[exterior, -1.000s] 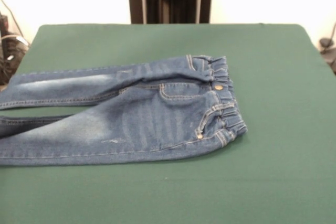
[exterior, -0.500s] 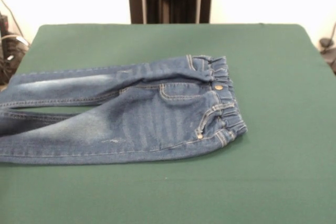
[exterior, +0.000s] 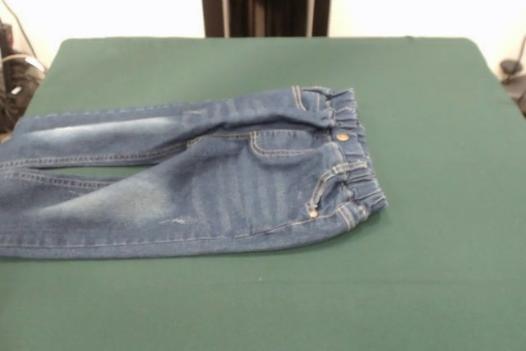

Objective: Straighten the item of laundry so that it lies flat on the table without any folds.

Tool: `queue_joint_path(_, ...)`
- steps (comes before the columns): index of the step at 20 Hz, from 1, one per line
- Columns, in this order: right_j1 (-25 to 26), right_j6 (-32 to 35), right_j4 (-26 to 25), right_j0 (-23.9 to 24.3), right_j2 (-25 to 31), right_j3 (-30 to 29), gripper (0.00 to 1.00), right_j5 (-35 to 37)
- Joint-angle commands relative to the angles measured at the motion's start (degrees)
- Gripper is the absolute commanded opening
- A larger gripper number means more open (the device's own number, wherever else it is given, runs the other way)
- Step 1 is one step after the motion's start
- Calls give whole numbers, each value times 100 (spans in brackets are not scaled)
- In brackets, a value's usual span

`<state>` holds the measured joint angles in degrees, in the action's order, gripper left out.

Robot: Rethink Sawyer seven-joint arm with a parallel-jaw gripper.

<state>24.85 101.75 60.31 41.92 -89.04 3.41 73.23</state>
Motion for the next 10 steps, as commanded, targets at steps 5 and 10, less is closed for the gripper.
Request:
queue_joint_path(5, 295, -1326, 404, -266, 35, -247, 100, 429)
queue_joint_path(10, 153, -1361, 210, -304, 22, -256, 100, 543)
